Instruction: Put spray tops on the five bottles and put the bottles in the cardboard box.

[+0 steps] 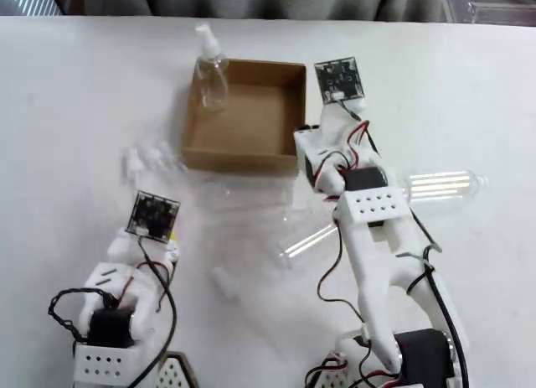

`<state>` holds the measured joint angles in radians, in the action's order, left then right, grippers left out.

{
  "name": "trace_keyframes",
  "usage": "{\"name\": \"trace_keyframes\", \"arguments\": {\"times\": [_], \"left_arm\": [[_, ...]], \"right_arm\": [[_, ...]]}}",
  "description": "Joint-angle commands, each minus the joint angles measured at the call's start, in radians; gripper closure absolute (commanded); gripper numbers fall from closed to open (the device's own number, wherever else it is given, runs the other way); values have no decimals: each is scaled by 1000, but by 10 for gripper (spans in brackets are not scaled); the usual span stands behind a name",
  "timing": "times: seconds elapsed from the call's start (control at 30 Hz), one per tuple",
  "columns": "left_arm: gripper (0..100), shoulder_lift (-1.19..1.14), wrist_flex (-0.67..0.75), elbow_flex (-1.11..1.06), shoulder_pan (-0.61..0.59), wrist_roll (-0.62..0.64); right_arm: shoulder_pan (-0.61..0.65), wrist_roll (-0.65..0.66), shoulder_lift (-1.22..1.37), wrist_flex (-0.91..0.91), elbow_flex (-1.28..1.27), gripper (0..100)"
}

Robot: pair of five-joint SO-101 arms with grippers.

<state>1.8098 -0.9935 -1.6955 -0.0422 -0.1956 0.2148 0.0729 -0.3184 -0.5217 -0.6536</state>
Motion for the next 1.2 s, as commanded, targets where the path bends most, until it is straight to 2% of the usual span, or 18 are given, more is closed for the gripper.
{"name": "trace_keyframes", "arguments": {"times": [0.0,0.1,0.23,0.4,0.6,0.87,1.17], "left_arm": [[968,13,-2,3,-10,-12],[968,13,-2,3,-10,-12],[967,13,-3,3,-8,-12],[967,13,-5,3,-10,-12],[966,13,-2,3,-10,-14],[966,13,2,3,-10,-14],[966,13,2,3,-8,-14]], "right_arm": [[-33,14,-21,-41,48,981],[-36,14,5,-47,91,981],[-33,12,74,-166,221,981],[-33,12,266,-257,425,978],[-4,3,481,-426,694,858],[-1,3,659,-438,827,860],[56,3,697,-440,835,860]]}}
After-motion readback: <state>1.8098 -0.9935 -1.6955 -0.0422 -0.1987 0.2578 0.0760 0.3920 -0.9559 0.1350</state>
